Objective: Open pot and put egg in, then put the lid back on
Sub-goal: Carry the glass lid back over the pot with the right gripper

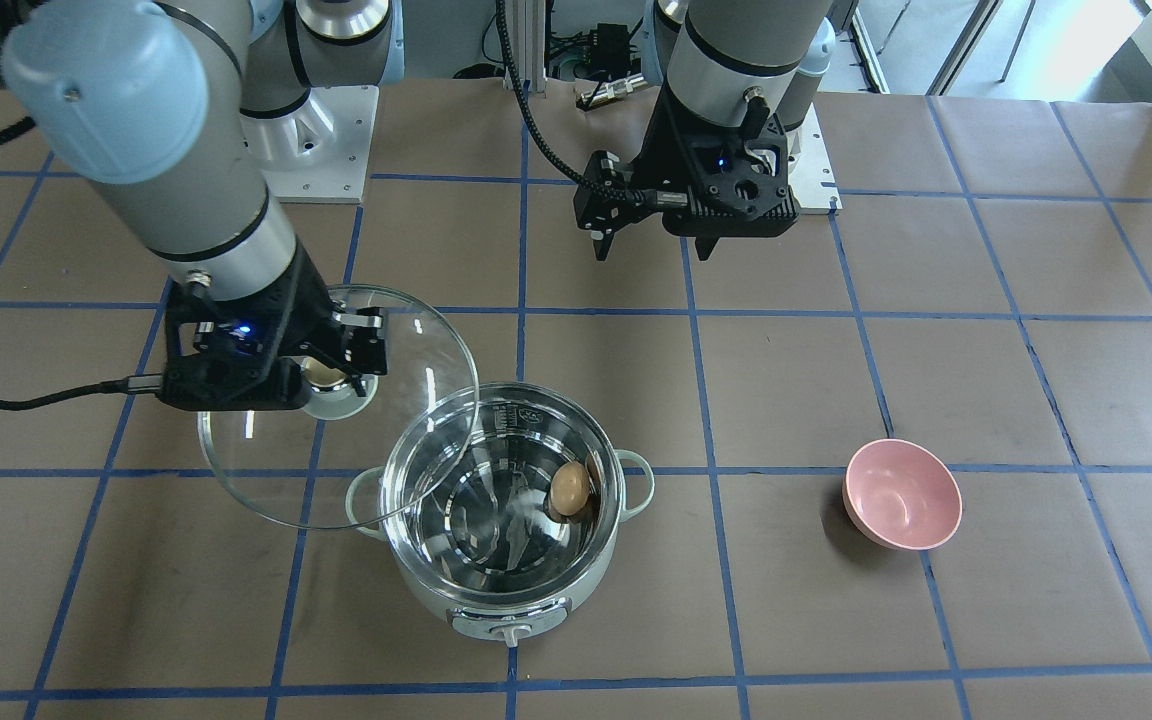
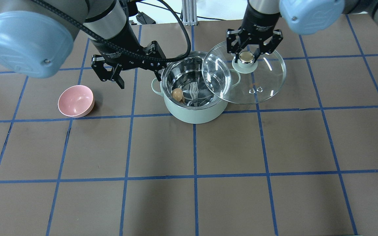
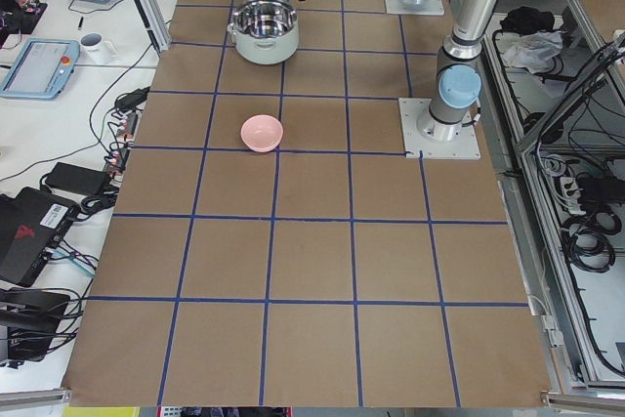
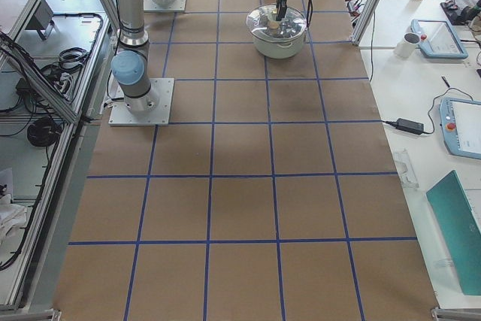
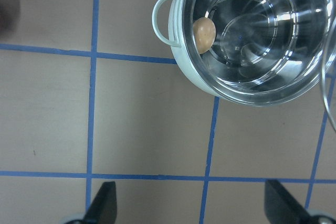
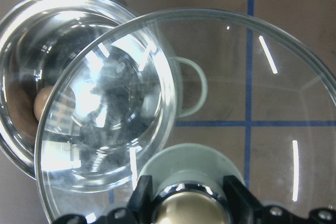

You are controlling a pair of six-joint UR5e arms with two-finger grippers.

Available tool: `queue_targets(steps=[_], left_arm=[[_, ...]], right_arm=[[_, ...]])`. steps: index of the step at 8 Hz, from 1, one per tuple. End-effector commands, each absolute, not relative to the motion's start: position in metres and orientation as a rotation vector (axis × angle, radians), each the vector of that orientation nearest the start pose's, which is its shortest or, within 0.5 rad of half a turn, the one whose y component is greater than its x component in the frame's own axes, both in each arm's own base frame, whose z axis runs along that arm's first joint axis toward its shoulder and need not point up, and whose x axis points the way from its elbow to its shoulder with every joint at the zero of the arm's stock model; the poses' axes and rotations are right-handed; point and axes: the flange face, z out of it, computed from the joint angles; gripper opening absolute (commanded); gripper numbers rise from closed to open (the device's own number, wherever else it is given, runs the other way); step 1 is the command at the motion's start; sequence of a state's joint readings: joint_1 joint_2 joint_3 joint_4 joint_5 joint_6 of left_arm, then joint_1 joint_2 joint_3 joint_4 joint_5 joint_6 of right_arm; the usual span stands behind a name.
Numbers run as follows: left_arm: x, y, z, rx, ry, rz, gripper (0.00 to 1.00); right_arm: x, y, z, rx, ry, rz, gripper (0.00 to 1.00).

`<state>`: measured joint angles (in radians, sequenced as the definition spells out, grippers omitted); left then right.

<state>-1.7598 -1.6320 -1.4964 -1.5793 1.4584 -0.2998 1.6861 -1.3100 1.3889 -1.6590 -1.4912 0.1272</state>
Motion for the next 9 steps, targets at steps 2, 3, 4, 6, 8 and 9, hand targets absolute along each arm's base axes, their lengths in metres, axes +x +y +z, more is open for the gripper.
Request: queue_targets(steps=[2,3,4,6,8,9], left_arm=[[-0.189,-0.461,0.517,0.073,3.153,0.089,1.0],[-0.185,-0.462,0.517,0.074,3.15,0.089,1.0],[-0.18,-0.465,0.518,0.084,3.156,0.082,1.0],[-0.156,-0.471,0.521,0.099,3.157,0.076,1.0],[-0.147,-0.472,0.525,0.084,3.185,0.063,1.0],[-0.144,-0.474,0.524,0.069,3.202,0.065,1.0]], right_arm=[[0.291,-0.597,0.419,0.026,2.979,-0.056,0.0],[0.297,-0.596,0.417,0.021,2.97,-0.049,0.0],[0.305,-0.596,0.405,0.019,2.975,-0.02,0.0],[0.319,-0.597,0.389,0.018,2.979,0.0,0.0],[0.32,-0.602,0.376,0.038,2.984,0.028,0.0],[0.32,-0.602,0.374,0.039,2.985,0.032,0.0]])
